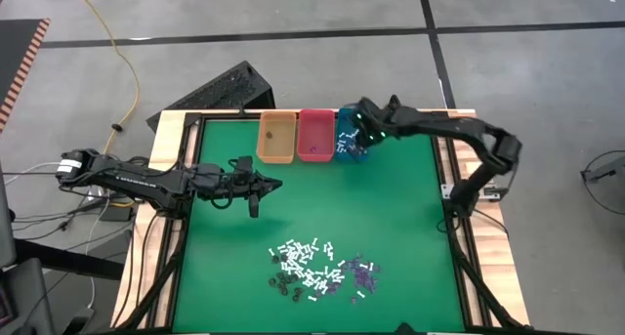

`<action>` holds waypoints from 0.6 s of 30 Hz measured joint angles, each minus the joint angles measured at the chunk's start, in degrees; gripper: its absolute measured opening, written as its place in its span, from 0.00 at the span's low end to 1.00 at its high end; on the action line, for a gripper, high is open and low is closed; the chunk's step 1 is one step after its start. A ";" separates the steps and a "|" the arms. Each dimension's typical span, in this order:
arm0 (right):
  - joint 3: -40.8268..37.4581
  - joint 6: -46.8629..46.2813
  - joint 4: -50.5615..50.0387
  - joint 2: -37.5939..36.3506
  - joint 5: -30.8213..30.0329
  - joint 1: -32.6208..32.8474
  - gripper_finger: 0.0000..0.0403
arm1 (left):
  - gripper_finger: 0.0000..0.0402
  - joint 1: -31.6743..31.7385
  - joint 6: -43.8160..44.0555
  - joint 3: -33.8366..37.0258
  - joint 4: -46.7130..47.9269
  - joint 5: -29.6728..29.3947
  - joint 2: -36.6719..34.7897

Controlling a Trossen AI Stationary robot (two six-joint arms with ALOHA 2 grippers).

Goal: Sort Halloween decoration
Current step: Put the white bone toy into the blue bin

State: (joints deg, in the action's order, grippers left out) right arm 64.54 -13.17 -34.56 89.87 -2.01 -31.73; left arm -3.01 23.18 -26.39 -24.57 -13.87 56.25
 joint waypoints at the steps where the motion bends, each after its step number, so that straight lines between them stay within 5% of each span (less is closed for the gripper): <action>1: 1.86 0.17 -0.38 1.84 -0.14 -1.01 0.08 | 0.00 -0.02 0.00 0.00 0.12 0.03 0.00; 10: 15.96 5.81 -10.52 10.33 -1.81 -2.87 0.33 | 0.00 -0.31 0.02 0.02 3.78 5.11 0.00; 18: 19.61 8.02 -17.94 5.33 0.77 2.23 0.49 | 0.00 -0.89 0.00 0.06 7.95 8.66 -2.19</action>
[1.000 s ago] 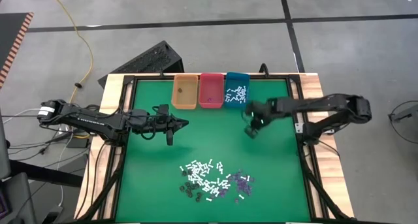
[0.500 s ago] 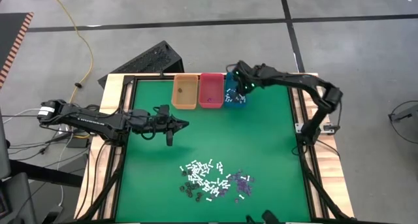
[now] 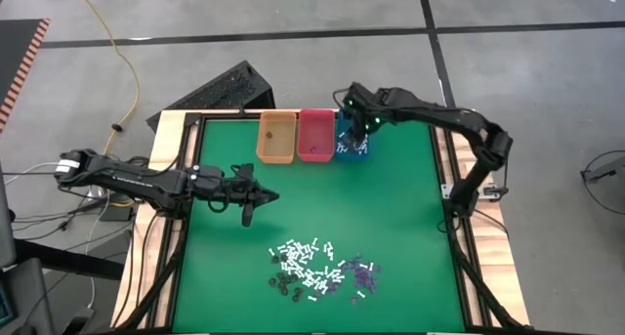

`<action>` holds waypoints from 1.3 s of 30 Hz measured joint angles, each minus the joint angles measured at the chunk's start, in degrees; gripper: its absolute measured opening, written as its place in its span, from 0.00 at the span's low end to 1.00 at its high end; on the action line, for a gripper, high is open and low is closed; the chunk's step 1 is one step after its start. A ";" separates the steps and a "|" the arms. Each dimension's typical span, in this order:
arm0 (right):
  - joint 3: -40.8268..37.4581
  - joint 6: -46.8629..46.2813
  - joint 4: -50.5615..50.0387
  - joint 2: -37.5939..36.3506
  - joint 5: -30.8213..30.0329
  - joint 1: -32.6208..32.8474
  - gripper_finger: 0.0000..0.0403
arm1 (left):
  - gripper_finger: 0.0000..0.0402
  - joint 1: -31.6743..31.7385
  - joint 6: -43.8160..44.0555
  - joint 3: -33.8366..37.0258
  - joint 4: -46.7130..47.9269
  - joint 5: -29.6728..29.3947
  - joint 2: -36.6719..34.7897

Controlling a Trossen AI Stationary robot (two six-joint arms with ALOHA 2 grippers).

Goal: Sort Halloween decoration
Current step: Put the white bone toy into the blue bin

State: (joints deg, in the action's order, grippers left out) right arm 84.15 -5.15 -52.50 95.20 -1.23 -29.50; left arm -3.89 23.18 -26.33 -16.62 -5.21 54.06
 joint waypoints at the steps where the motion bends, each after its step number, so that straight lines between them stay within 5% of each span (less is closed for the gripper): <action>1: 0.01 -0.86 -1.57 -1.02 1.34 1.98 0.49 | 0.00 -0.24 -0.02 -0.02 0.09 0.51 -0.58; 9: -3.07 -12.76 -0.23 -3.92 -1.52 26.61 0.48 | 0.00 -2.30 -1.02 -0.02 3.90 -0.41 -5.99; 18: -3.66 -34.64 12.31 6.88 -21.67 46.17 0.48 | 0.00 -4.52 0.55 -0.02 4.89 -1.54 -6.95; 28: -3.75 -49.06 11.20 15.99 -11.01 49.32 0.47 | 0.00 -6.33 3.59 -0.02 6.01 -1.69 -6.93; 39: -3.64 -52.07 13.25 17.50 -9.89 49.40 0.47 | 0.00 -7.72 3.63 -0.02 6.85 -4.68 -6.93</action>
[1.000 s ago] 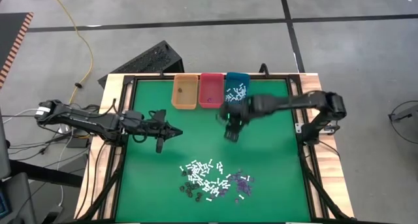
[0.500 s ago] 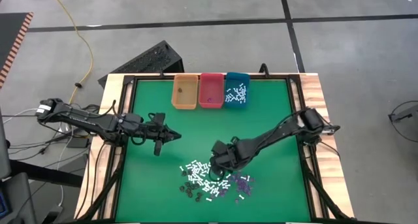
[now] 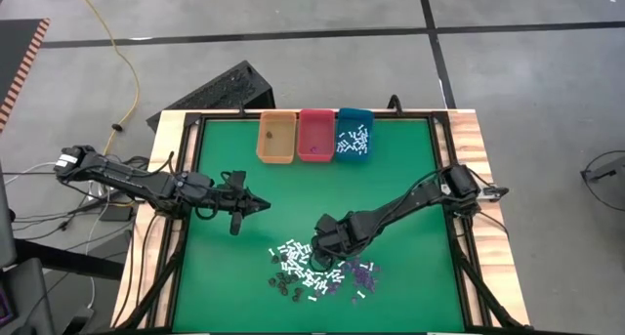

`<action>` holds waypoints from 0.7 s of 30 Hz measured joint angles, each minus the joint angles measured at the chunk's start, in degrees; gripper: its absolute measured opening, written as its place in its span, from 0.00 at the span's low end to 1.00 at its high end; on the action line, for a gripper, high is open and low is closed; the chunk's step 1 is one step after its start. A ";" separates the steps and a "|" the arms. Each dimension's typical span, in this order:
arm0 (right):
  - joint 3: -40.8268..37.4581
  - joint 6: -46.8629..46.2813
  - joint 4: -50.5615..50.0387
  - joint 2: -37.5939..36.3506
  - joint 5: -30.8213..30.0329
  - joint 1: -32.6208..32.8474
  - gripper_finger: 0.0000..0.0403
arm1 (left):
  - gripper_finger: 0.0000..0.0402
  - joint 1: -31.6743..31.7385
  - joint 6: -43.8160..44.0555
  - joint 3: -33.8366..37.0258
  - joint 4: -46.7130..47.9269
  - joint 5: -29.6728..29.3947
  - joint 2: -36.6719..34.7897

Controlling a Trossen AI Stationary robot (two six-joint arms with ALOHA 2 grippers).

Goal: Sort Halloween decoration
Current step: Put the white bone toy into the blue bin

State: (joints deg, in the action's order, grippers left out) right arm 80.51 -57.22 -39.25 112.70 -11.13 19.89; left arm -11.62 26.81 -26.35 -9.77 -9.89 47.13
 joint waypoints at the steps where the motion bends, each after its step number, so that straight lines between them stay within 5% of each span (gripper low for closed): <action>1: -0.01 0.00 -0.06 0.18 0.57 0.07 0.47 | 0.00 0.00 0.01 0.00 0.08 0.01 0.00; 13: 0.04 -1.30 0.42 2.72 1.65 0.23 0.44 | 0.00 0.00 0.00 -0.02 0.23 0.00 0.00; 21: -0.02 -2.40 -1.24 2.76 1.45 0.18 0.16 | 0.00 0.00 0.00 -0.02 0.23 -1.51 0.00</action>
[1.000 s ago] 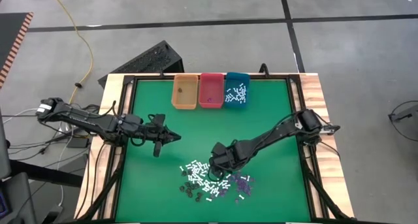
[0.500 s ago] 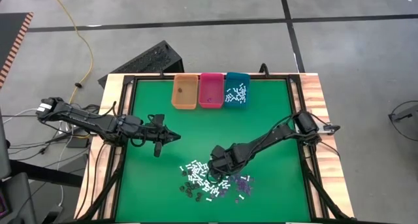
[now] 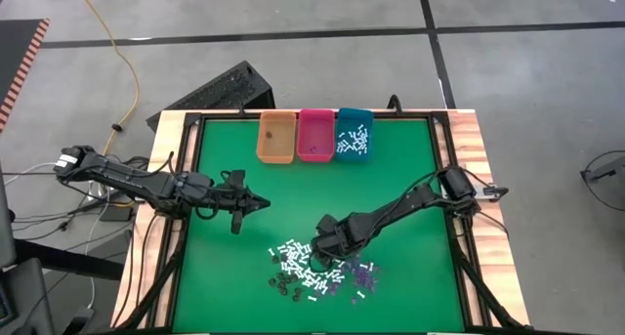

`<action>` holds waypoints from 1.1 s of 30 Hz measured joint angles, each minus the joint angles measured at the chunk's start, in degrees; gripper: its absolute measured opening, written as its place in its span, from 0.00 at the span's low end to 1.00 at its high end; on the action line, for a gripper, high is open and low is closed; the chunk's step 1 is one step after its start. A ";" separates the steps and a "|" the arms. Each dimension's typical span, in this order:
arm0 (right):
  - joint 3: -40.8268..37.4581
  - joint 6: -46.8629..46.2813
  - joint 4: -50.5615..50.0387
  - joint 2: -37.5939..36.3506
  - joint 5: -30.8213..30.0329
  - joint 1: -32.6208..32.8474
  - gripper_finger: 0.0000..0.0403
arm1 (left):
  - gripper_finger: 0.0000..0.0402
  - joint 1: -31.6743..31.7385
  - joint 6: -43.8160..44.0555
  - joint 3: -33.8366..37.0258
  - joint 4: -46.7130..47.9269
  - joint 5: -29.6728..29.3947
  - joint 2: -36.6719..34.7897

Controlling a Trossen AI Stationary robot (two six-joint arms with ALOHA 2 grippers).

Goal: Sort Halloween decoration
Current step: Put the white bone toy into the blue bin

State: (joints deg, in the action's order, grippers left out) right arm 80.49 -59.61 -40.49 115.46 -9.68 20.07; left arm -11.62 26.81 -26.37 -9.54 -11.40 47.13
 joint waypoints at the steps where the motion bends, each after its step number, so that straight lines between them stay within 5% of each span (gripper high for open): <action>1: 0.00 0.02 -0.31 0.00 -0.15 -0.02 0.11 | 0.00 0.00 0.00 0.00 0.00 0.00 0.00; 4: 0.00 0.38 -0.52 -0.02 -0.51 -0.02 0.04 | 0.00 0.00 0.00 0.00 0.02 0.00 0.00; 18: 2.29 14.98 -5.38 -4.88 -2.83 -7.70 0.04 | 0.00 0.00 0.65 0.00 -0.04 0.00 -1.74; 33: 2.34 37.71 -12.03 -17.90 -6.86 -41.44 0.09 | 0.00 0.00 -0.15 -0.02 1.44 -2.44 -5.60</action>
State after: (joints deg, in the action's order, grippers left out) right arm 82.83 -21.90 -52.52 97.56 -16.54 -21.37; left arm -11.62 26.65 -26.39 -8.10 -13.84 41.54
